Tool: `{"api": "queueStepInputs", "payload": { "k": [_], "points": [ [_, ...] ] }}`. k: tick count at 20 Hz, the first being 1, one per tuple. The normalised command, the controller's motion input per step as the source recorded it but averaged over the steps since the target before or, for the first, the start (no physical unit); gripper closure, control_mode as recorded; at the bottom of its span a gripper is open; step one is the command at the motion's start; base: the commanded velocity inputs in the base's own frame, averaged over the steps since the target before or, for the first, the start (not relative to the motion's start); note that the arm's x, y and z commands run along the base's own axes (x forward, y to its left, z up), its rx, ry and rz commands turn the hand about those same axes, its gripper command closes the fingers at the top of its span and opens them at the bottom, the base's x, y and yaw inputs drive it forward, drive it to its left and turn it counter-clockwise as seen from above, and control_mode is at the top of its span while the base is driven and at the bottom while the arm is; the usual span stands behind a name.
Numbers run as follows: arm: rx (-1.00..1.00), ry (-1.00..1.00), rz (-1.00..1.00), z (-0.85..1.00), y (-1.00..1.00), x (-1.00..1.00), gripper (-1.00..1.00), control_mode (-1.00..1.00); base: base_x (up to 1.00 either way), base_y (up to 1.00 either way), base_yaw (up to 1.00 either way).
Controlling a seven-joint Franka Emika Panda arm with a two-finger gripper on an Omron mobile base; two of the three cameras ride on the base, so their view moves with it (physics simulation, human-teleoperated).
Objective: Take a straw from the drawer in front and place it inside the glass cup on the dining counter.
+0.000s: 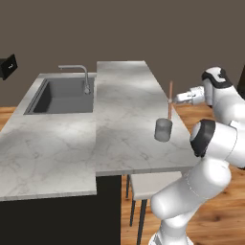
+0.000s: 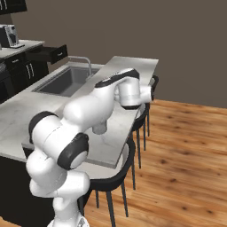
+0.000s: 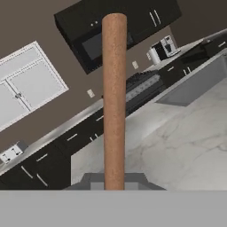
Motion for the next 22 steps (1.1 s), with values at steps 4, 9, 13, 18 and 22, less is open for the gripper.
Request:
{"api": "queueStepInputs", "payload": {
  "k": [4,9,13,18,22],
  "points": [
    [0.00,-0.05,0.02,-0.34,0.00,0.14,1.00,-1.00,0.00,0.00,0.00],
    [-0.03,-0.05,0.03,-0.40,0.04,0.26,1.00,-1.00,0.00,0.00,0.00],
    [-0.04,-0.08,0.04,-0.35,0.11,0.19,1.00,-1.00,0.00,0.00,0.00],
    [-0.04,-0.12,0.03,-0.16,0.08,0.11,1.00,-1.00,0.00,0.00,0.00],
    [-0.02,-0.14,0.03,-0.05,0.01,0.02,1.00,-1.00,0.00,0.00,0.00]
  ]
}}
